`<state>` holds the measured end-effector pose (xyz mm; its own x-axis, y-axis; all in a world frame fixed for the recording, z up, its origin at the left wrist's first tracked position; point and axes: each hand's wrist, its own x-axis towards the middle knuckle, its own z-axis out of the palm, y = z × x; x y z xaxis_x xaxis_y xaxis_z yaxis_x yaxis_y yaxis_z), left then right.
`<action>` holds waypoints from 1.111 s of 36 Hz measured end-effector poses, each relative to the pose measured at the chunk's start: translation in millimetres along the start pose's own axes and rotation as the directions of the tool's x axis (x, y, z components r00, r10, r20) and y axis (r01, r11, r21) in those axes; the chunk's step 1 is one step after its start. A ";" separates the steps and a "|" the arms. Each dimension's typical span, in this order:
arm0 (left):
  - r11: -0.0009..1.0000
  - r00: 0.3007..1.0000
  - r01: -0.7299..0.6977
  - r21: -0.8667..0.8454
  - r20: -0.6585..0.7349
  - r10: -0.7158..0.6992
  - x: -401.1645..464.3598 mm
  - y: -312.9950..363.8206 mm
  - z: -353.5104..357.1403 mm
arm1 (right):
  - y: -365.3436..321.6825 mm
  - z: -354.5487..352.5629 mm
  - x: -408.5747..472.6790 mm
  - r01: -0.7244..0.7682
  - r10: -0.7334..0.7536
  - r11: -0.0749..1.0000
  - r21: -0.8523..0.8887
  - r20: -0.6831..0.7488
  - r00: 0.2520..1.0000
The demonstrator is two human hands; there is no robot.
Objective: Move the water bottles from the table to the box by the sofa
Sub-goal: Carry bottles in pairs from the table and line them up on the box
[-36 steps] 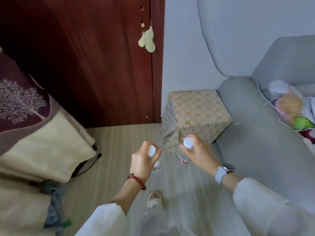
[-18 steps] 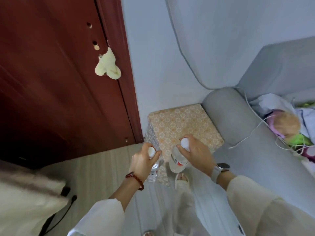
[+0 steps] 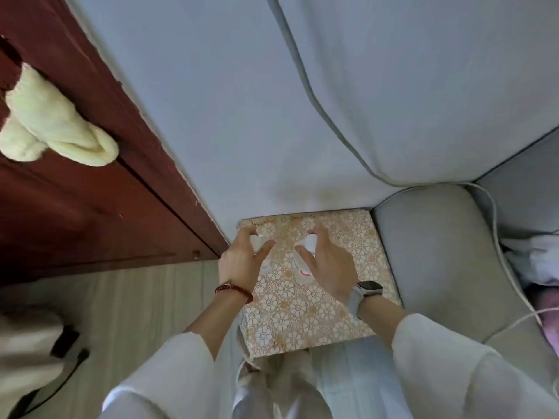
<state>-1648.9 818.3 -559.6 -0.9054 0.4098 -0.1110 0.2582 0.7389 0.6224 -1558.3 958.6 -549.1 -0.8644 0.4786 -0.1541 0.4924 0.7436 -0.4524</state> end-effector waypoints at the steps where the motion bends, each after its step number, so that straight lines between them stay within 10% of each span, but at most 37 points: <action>1: 1.000 1.000 0.008 0.011 -0.005 -0.008 12.5 -0.2 5.6 | 3.2 5.4 11.3 -0.003 0.003 1.000 0.020 0.000 1.000; 24: 0.994 0.998 -0.047 -0.097 -0.054 0.042 105.4 -16.3 57.6 | 6.2 50.2 132.7 -0.048 0.059 0.913 0.404 -0.015 0.998; 40: 0.957 0.983 0.159 -0.244 0.128 -0.131 113.0 -38.5 50.4 | 4.5 70.4 129.1 -0.188 0.206 0.782 0.594 0.039 0.978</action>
<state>-1744.1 863.1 -635.1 -0.8809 0.3746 -0.2893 0.0211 0.6417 0.7667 -1674.8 990.8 -632.9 -0.7480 0.6025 -0.2782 0.4871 0.2137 -0.8468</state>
